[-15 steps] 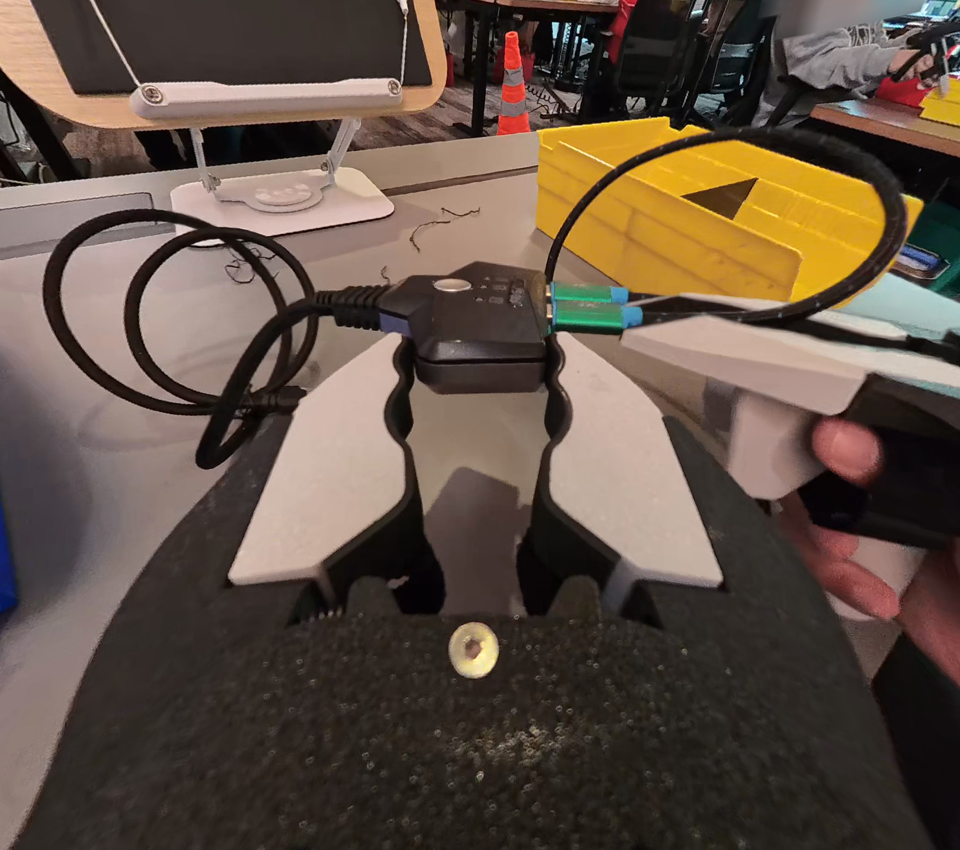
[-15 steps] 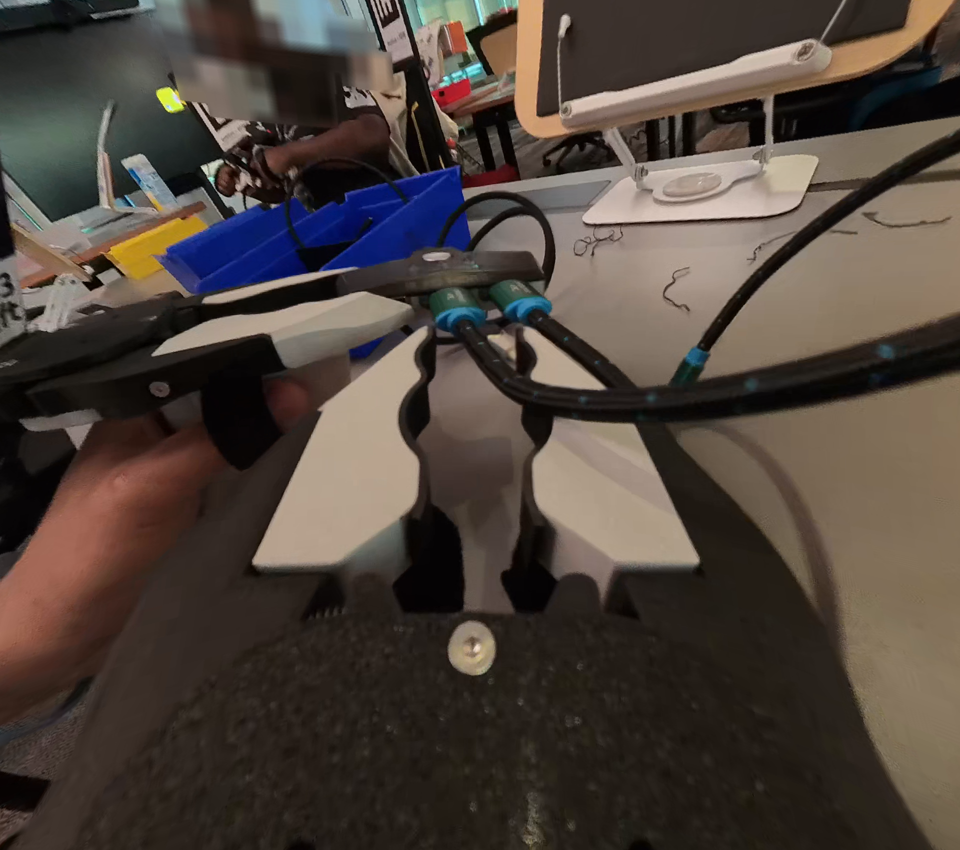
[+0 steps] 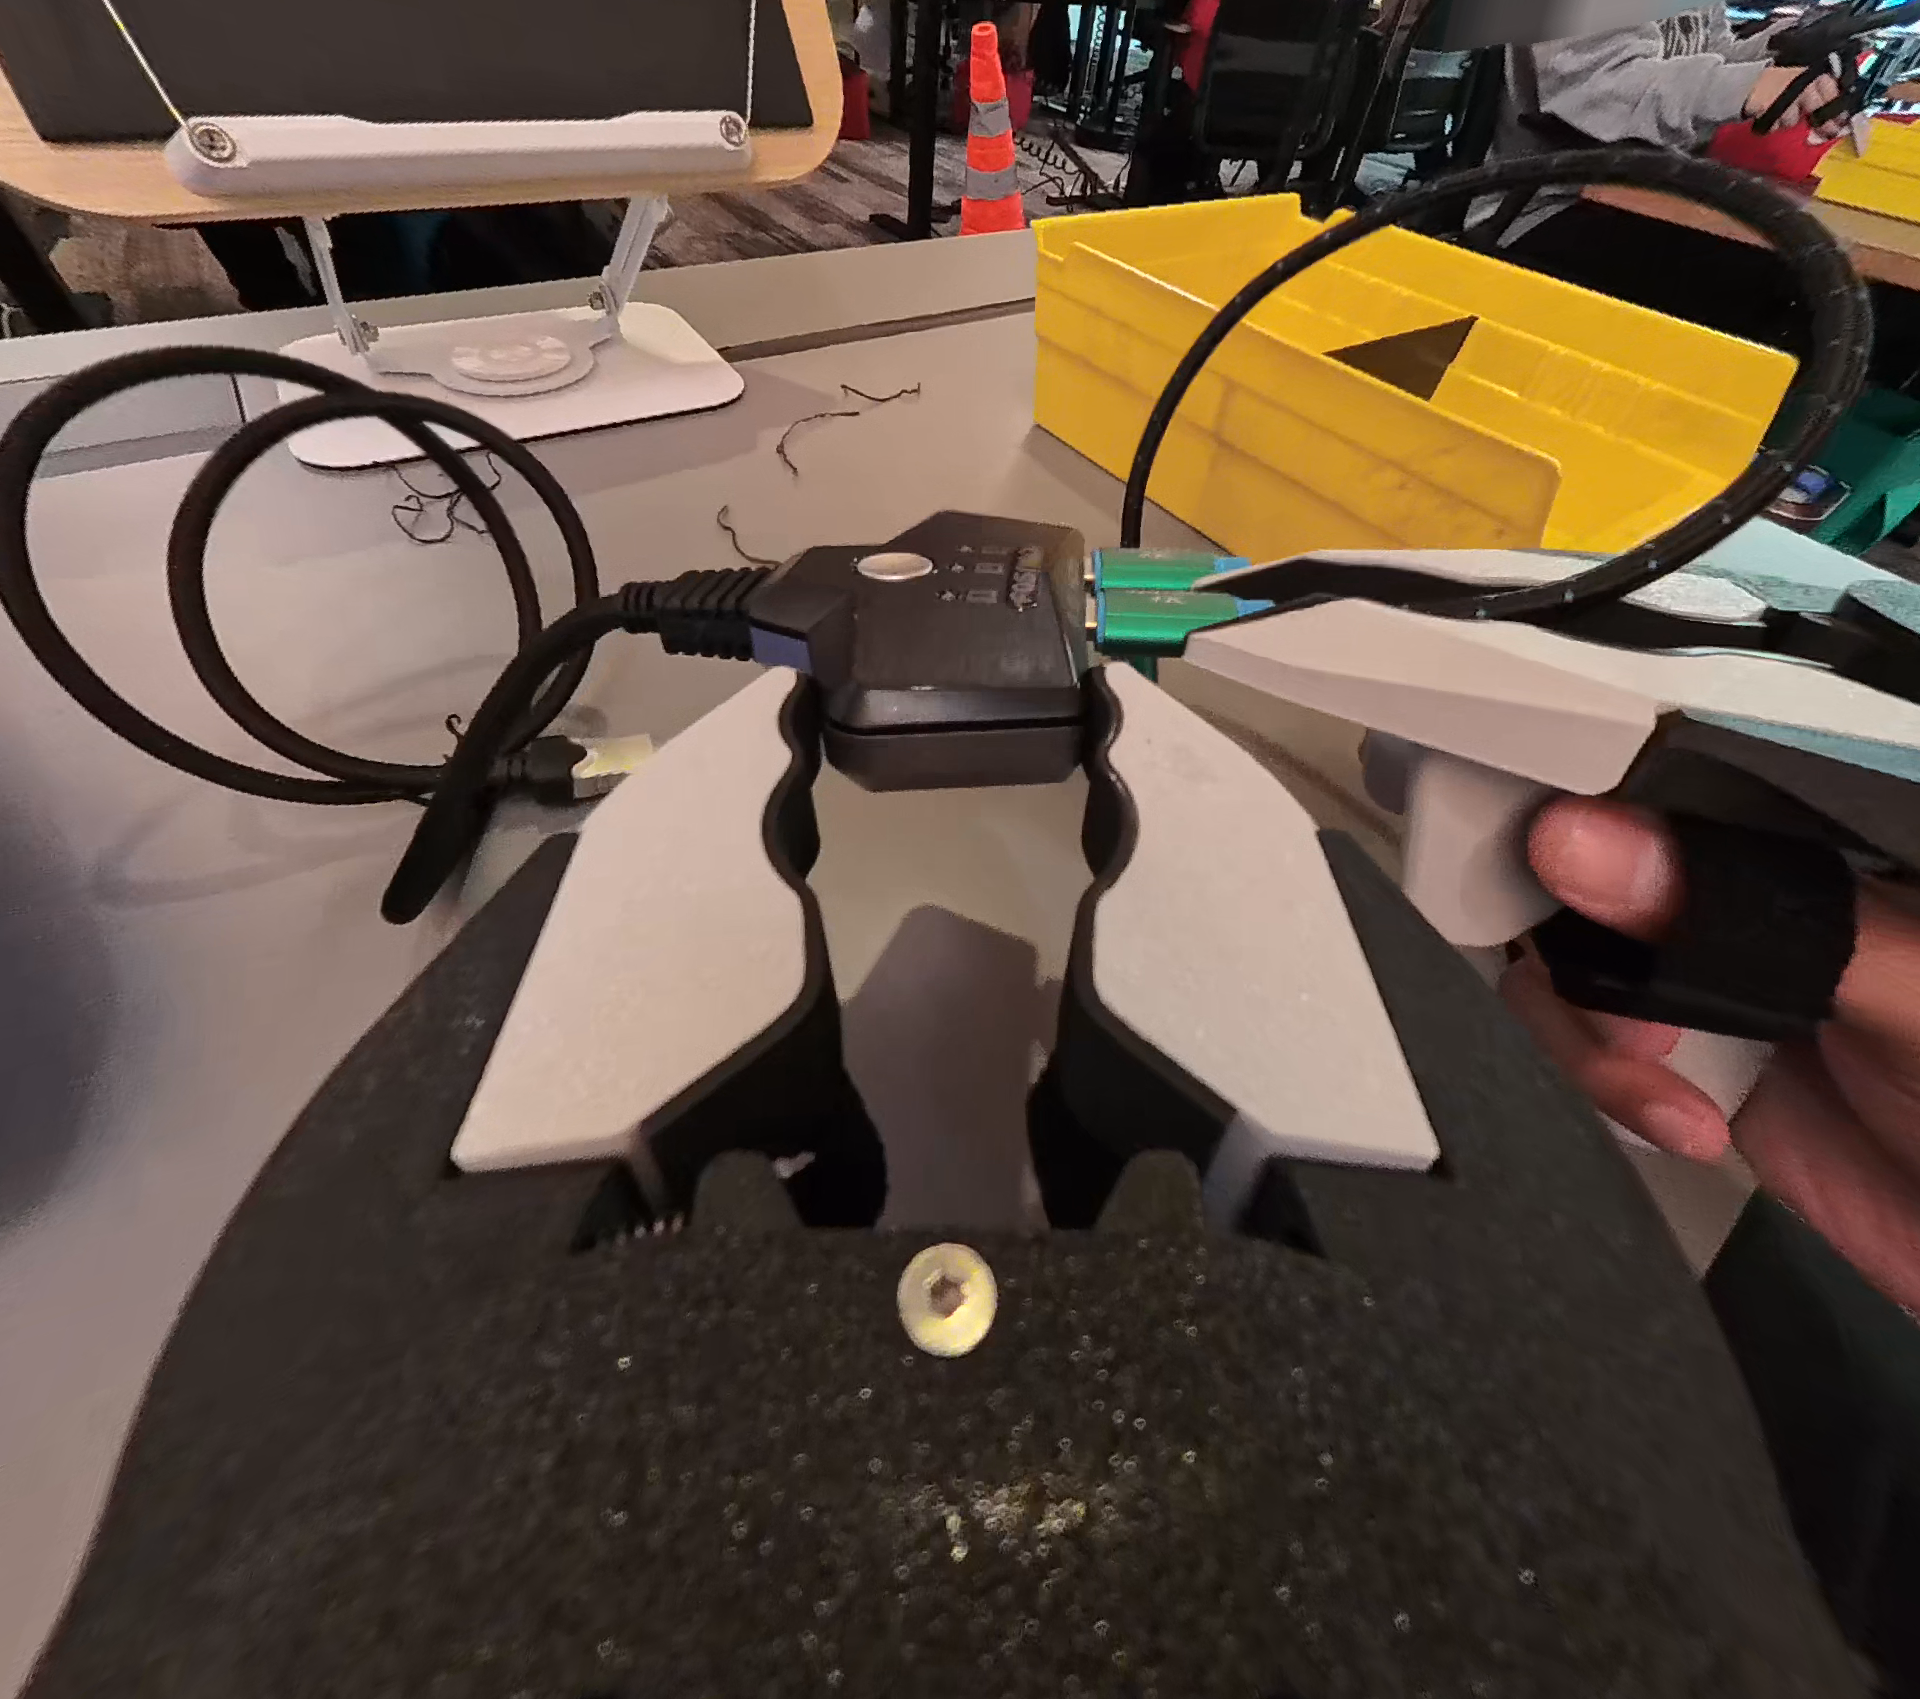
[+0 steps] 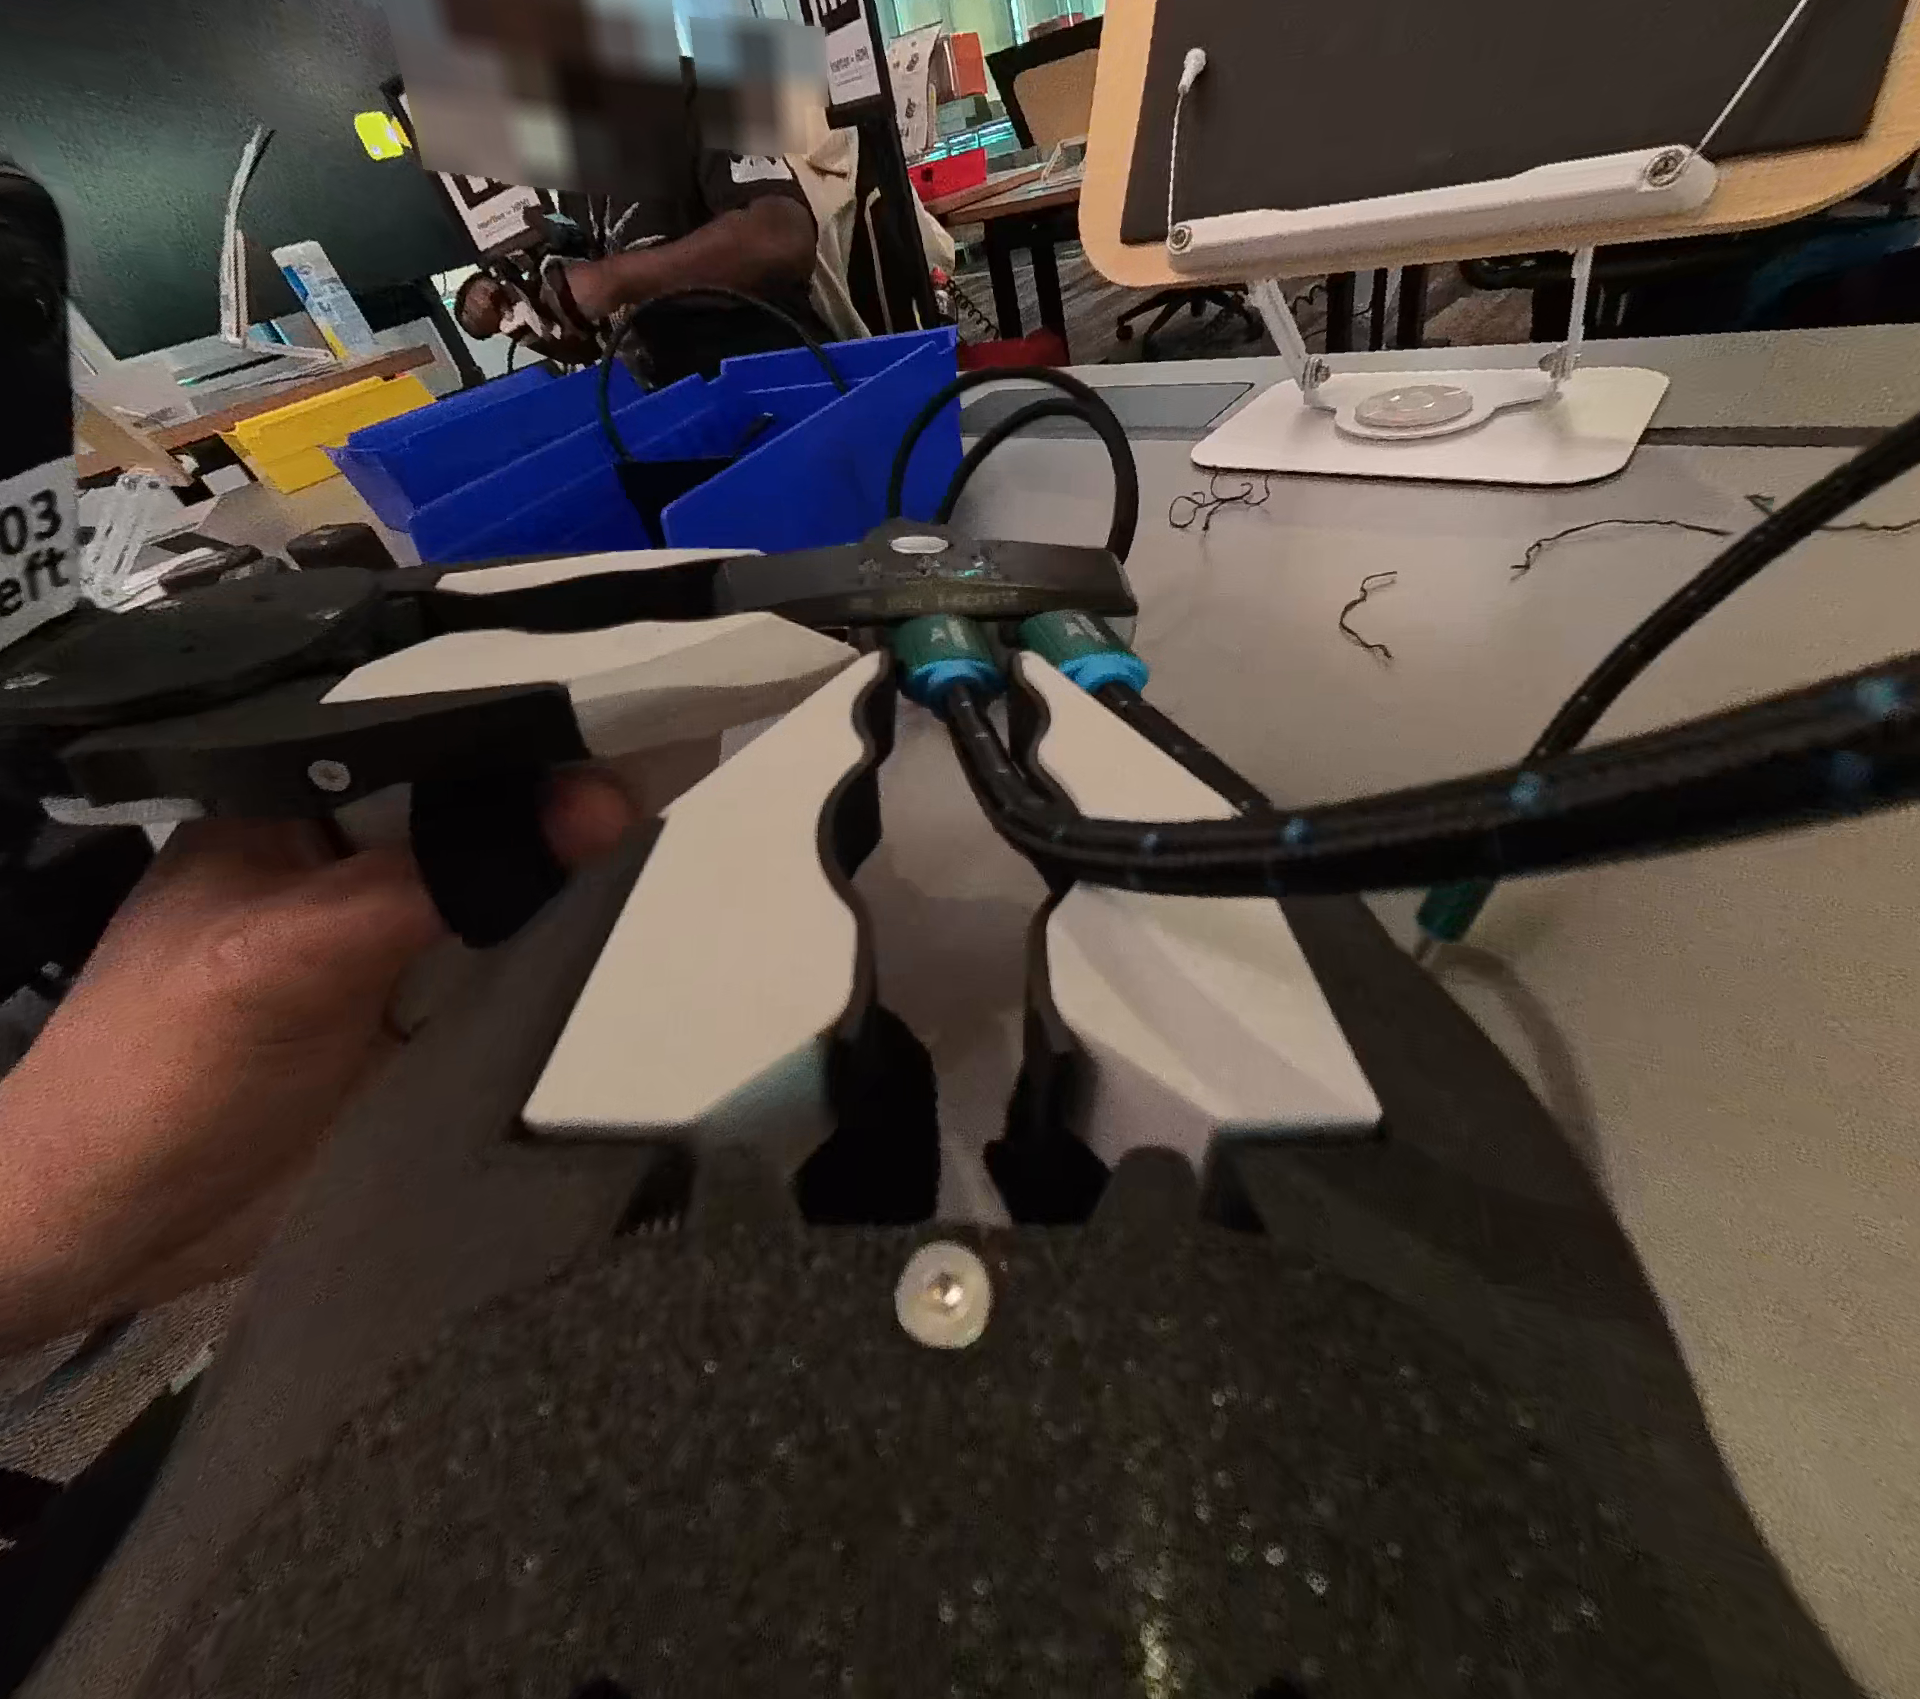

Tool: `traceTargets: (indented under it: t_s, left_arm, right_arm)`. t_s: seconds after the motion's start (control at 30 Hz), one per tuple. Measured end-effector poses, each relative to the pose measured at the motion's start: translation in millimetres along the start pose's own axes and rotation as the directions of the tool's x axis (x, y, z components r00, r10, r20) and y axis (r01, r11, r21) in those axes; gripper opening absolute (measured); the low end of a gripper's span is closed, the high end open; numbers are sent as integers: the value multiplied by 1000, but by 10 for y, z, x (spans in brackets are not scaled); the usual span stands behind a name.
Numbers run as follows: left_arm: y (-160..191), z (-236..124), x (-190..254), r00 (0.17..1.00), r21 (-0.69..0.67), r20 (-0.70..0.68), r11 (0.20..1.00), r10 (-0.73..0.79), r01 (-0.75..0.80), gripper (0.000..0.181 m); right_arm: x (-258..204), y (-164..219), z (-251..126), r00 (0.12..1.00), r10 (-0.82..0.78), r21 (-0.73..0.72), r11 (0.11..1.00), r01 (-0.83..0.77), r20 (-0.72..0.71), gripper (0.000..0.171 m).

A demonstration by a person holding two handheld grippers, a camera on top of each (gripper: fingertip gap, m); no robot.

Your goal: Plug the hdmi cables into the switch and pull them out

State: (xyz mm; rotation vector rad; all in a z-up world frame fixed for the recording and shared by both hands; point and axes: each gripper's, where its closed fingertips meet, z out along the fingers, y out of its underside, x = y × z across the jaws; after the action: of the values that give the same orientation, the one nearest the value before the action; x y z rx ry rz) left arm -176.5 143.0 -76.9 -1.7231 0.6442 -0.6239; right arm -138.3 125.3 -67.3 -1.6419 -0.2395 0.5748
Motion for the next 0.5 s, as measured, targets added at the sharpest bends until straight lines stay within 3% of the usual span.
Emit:
traceTargets:
  t_s: [0.5]
  left_arm:
    - [-26, 95, 37, 997, -13, -56, 999, 49, -50, 48]
  right_arm:
    - [74, 19, -44, 997, -1, -49, 999, -3, -73, 19]
